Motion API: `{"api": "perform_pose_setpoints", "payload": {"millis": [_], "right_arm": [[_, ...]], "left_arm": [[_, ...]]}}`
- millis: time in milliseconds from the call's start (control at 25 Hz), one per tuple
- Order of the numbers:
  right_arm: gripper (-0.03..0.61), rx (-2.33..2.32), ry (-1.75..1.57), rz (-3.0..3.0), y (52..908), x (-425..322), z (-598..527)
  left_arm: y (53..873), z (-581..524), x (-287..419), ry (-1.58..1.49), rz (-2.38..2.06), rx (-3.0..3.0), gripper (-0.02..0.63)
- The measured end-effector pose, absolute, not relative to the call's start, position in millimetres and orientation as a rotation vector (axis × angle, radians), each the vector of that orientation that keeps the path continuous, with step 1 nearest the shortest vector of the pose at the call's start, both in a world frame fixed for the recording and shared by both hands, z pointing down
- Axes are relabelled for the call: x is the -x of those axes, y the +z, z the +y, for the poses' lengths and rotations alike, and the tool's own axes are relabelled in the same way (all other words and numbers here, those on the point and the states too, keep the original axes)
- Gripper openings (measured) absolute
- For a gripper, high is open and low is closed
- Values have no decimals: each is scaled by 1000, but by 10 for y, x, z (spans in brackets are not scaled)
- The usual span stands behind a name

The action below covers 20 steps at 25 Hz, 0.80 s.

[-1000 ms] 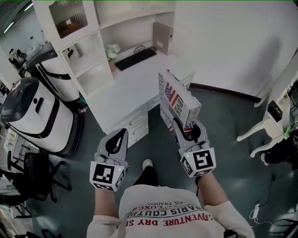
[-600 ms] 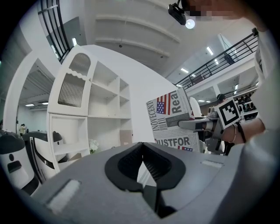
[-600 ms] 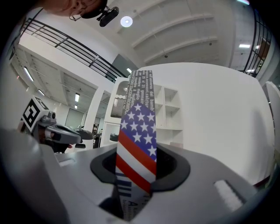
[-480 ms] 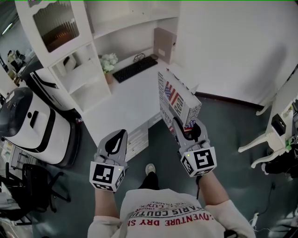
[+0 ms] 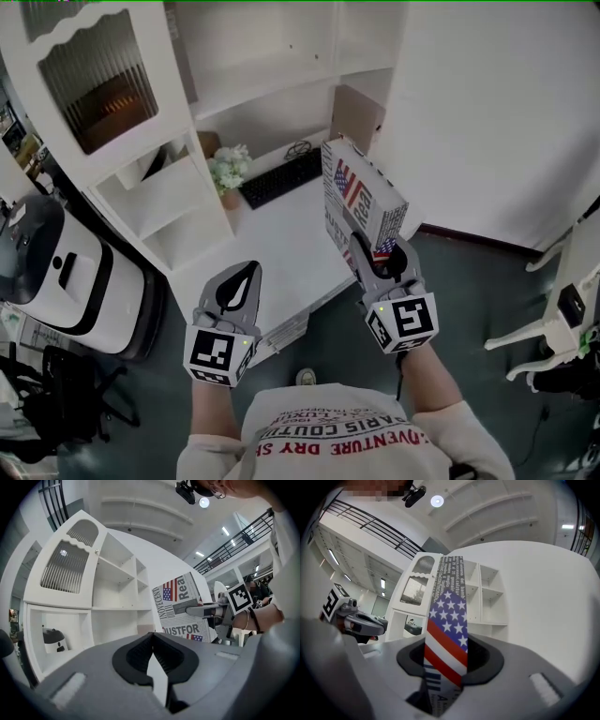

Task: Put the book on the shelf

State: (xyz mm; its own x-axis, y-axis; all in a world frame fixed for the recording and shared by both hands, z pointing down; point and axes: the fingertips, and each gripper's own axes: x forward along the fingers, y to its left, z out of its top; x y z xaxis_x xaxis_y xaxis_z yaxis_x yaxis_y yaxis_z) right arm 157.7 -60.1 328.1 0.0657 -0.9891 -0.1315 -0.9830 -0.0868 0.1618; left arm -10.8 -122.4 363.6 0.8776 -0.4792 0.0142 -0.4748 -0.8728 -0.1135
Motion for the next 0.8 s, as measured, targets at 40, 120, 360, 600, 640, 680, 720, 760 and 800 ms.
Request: {"api": "perform_pose_setpoints", "payload": {"millis": [40, 120, 360, 600, 640, 680, 720, 760, 800], "right_arm": [[152, -2261, -326, -2118, 3237, -1606, -778], [152, -2248, -327, -2152, 3195, -1655, -1055], [152, -2185, -423, -2250, 3111, -1762, -1458], [152, -2057, -505, -2399, 2782, -1814, -2067], [152, -2035, -540, -2423, 2703, -1825, -2130], [152, -2012, -581, -2443, 2625, -1840, -2192], [152, -1989, -617, -2460, 2544, -1854, -2259], [152, -1971, -643, -2477, 2456, -1864, -2334], [152, -1957, -660, -2493, 2373, -1871, -2412]], "left_arm": [[3602, -1370, 85, -66, 765, 2937, 6], [3571, -1590, 61, -69, 799, 2930, 6], [3580, -1792, -18, -77, 885, 2875, 6], [3354, -2209, -30, -59, 1067, 2789, 6], [3335, -2249, -46, -59, 1096, 2776, 6], [3314, -2283, -66, -59, 1119, 2763, 6], [3287, -2319, -86, -59, 1139, 2750, 6], [3255, -2359, -102, -58, 1158, 2736, 6], [3221, -2401, -109, -56, 1178, 2721, 6]]}}
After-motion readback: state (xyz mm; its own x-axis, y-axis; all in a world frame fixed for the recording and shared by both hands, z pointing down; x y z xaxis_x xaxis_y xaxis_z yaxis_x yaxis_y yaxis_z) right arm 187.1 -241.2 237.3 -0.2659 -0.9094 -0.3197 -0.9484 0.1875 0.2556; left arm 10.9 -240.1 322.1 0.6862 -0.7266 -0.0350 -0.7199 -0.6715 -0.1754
